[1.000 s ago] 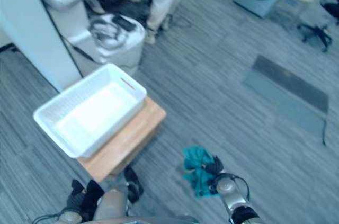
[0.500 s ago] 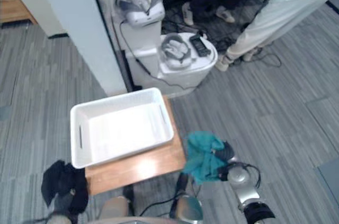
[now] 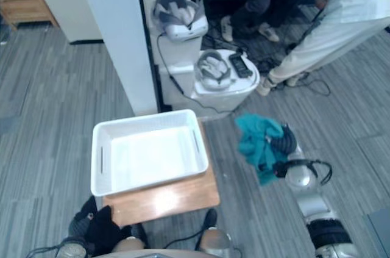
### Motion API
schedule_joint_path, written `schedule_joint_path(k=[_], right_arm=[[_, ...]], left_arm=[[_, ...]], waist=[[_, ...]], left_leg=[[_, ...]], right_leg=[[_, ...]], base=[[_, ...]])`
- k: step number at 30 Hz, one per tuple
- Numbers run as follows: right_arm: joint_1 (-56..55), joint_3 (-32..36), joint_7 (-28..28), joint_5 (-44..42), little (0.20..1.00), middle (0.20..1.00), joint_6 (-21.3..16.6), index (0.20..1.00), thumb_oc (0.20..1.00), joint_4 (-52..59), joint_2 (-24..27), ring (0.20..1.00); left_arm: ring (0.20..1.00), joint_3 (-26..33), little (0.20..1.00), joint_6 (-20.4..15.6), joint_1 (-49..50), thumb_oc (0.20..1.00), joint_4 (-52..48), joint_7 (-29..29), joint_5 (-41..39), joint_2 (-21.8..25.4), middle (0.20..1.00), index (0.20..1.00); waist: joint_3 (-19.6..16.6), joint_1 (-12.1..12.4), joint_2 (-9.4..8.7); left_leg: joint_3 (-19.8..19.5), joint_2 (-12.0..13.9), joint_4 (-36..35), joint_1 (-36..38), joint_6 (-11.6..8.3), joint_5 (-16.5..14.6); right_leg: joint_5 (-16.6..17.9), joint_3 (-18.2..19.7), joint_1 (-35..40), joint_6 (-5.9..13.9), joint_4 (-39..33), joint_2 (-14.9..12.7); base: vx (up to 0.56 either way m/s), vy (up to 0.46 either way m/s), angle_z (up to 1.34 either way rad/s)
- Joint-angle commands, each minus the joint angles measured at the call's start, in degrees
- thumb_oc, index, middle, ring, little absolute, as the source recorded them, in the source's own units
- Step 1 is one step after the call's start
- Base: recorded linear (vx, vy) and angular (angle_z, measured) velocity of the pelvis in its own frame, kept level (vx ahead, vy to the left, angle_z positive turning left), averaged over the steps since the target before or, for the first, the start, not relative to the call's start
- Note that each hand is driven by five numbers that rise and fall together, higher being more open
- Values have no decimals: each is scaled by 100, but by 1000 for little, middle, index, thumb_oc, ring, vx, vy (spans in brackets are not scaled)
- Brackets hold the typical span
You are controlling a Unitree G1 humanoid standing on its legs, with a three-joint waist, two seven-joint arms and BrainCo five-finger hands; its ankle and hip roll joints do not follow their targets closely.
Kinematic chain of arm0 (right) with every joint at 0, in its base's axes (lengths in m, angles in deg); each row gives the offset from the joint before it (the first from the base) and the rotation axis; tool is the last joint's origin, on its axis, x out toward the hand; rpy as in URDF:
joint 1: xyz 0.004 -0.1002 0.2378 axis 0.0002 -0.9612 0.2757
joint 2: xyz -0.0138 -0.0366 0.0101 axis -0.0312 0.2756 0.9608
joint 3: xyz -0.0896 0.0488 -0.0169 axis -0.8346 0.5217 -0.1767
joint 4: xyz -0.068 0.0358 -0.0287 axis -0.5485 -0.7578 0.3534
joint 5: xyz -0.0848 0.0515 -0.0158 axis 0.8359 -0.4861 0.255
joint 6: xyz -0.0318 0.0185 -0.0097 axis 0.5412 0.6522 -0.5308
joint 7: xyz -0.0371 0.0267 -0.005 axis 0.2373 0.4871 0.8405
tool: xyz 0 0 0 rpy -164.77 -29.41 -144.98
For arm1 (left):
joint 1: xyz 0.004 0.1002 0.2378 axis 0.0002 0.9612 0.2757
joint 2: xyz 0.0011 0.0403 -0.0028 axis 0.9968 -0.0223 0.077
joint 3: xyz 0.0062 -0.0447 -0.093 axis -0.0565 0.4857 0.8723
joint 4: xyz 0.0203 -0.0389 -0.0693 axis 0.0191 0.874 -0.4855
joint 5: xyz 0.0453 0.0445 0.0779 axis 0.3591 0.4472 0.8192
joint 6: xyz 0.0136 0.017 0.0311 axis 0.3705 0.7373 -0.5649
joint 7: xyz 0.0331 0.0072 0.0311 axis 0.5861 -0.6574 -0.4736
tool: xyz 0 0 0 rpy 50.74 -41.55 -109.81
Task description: Tidy up the quilt and then pick up the clothes from the bed and put them into the laundry hamper.
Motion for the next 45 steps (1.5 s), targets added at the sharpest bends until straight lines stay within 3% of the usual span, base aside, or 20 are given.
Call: schedule_joint_path(k=[1,8,10,13,17,18,23,24,25,29,35,36,39,40,41,44,45], right_arm=[[987,50,165,-159,200,200,-539,200,200,533,712,200],[1462,-419,-146,-302,200,200,-673,200,200,1135,842,200],[1791,-890,-361,-294,200,200,-695,200,200,1136,799,200],[1895,-1118,-450,-279,200,200,-678,200,200,1078,738,200],[2007,-1577,-686,-197,200,200,-640,200,200,1010,425,200],[2080,-1832,-769,-106,200,200,-610,200,200,932,136,200],[2348,-2259,-771,51,200,200,-518,200,200,479,-545,200],[2490,-2447,-718,255,683,683,-400,683,683,37,-837,683],[2646,-2583,-577,578,1000,1000,-302,1000,1000,-363,-992,1000],[2904,-2639,-281,1200,1000,1000,-70,1000,1000,-1145,-1247,1000],[3246,-2962,339,3381,1000,1000,263,1000,1000,-2114,-966,1000],[3245,-2959,348,3401,1000,1000,263,1000,1000,-2121,-977,1000],[2892,-3000,465,3961,1000,1000,338,1000,1000,-2206,-643,1000],[2553,-2915,494,4144,1000,1000,360,1000,1000,-2102,-470,1000],[2525,-2898,490,4153,1000,1000,363,1000,1000,-2077,-456,1000],[1636,-2501,433,4059,1000,1000,251,1000,1000,-1785,-64,1000],[1595,-2471,416,4059,1000,1000,252,1000,1000,-1742,-41,1000]], left_arm=[[200,-176,200,-256,-22,200,-88,-120,-77,63,200,200],[200,-11,200,-335,104,200,-573,-156,-310,133,200,200],[200,31,200,-453,206,200,-1100,-111,-463,193,200,200],[200,59,200,-504,269,200,-1435,-78,-545,209,200,200],[200,143,200,-667,386,200,-2352,-28,-667,315,200,200],[200,220,200,-798,441,200,-2806,-61,-717,391,200,200],[200,449,200,-921,521,200,-3409,-246,-807,483,200,200],[200,489,200,-1024,460,200,-3655,-320,-837,553,200,200],[200,529,200,-1118,425,200,-3914,-365,-822,639,200,200],[200,568,200,-1278,319,200,-4283,-418,-853,784,200,200],[200,848,200,-1665,93,200,-5525,-713,-514,1409,200,200],[200,851,200,-1654,100,200,-5539,-720,-503,1407,200,200],[200,922,200,-1656,-179,200,-5917,-896,-318,1585,200,200],[200,885,200,-1618,-348,200,-5997,-960,-186,1640,200,200],[200,867,200,-1616,-354,200,-5991,-966,-178,1639,200,200],[200,721,200,-1508,-801,200,-5957,-963,-15,1678,200,200],[200,695,200,-1509,-818,200,-5942,-968,-10,1676,200,200]], waist=[[-171,202,224],[-189,418,151],[-178,617,134],[-155,689,143],[-77,888,195],[-26,1037,256],[34,1271,355],[60,1389,418],[70,1439,448],[55,1496,515],[-40,1328,603],[-38,1329,601],[-88,1054,579],[-111,855,558],[-114,868,561],[-162,431,522],[-167,452,526]], left_leg=[[-63,318,32,10,-285,-455],[-159,307,19,-26,-292,-451],[-219,310,18,-82,-312,-405],[-265,313,16,-113,-325,-376],[-376,310,15,-191,-336,-334],[-438,309,17,-248,-343,-313],[-567,322,15,-359,-374,-246],[-634,325,11,-424,-397,-210],[-690,333,9,-463,-413,-192],[-757,333,4,-486,-433,-172],[-709,345,-3,-384,-453,-205],[-707,346,-2,-382,-453,-207],[-626,326,-4,-275,-452,-256],[-572,312,-6,-206,-442,-293],[-570,311,-6,-201,-441,-296],[-392,297,-11,-43,-431,-365],[-386,296,-11,-39,-430,-368]], right_leg=[[-1034,-166,114,810,133,-428],[-991,-352,218,836,133,-497],[-966,-459,275,842,108,-518],[-961,-518,307,839,95,-526],[-959,-673,364,836,83,-550],[-959,-749,371,835,85,-571],[-968,-880,398,818,56,-578],[-979,-947,416,808,44,-581],[-988,-983,427,798,37,-575],[-1007,-1045,462,788,27,-569],[-1039,-952,510,797,16,-569],[-1039,-950,512,797,17,-568],[-1056,-814,509,799,16,-565],[-1061,-729,497,801,12,-568],[-1062,-726,500,802,12,-570],[-1053,-540,449,828,8,-584],[-1052,-535,449,830,8,-586]], base=[[-39,25,4],[-14,-2,12],[-2,-27,23],[2,-22,20],[0,-30,22],[-10,-21,23],[-14,-36,20],[-23,-42,27],[-23,-47,19],[3,-15,25],[6,4,3],[32,11,-14],[41,13,-14],[45,15,-8],[50,18,-25],[50,17,-27],[72,16,-23]])
